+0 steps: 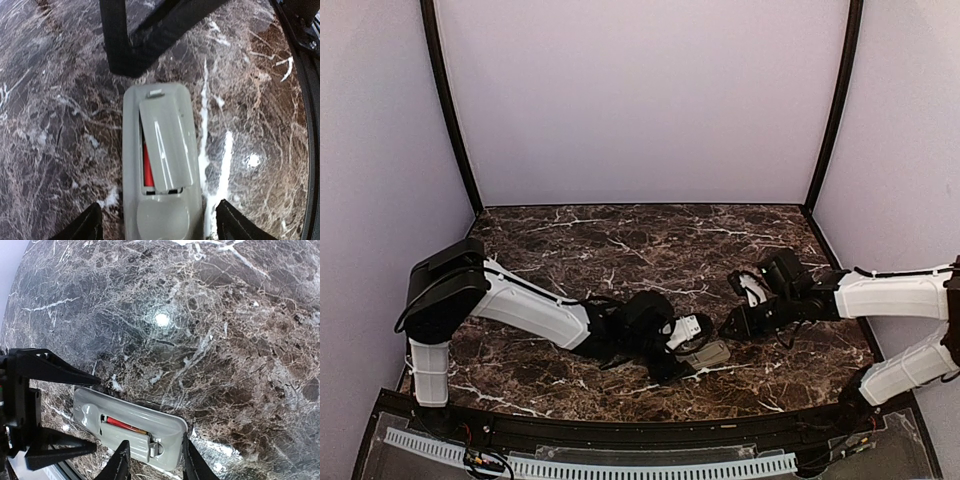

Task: Load the batteries into the remote control
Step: Adjust the battery cover on the remote control without the battery cover.

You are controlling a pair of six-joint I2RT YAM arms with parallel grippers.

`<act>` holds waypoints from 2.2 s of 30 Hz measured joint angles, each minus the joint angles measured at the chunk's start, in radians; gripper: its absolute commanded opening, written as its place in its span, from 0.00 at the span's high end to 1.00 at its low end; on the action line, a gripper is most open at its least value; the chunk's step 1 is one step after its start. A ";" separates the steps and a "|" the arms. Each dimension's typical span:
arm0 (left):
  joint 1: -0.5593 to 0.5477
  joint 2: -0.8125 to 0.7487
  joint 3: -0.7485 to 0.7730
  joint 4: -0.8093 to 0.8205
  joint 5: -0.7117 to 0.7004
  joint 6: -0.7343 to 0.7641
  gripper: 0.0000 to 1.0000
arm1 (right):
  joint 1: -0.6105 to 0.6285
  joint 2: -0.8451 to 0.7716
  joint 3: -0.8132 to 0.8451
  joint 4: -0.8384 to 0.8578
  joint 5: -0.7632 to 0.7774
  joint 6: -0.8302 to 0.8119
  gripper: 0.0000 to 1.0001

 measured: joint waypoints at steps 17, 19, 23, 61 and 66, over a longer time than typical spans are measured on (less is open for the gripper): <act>0.055 0.109 0.204 -0.081 0.204 -0.014 0.27 | 0.000 0.006 -0.018 0.016 0.002 0.004 0.67; 0.055 0.125 0.220 -0.093 0.209 -0.015 0.29 | 0.000 0.007 -0.018 0.017 0.002 0.004 0.68; 0.055 0.138 0.225 -0.106 0.211 -0.015 0.34 | 0.000 0.014 -0.024 0.033 -0.004 0.005 0.70; 0.068 0.143 0.239 -0.113 0.255 -0.052 0.56 | 0.000 0.039 -0.056 0.093 -0.056 0.024 0.75; 0.068 0.143 0.239 -0.111 0.257 -0.052 0.50 | 0.000 0.039 -0.057 0.094 -0.065 0.025 0.75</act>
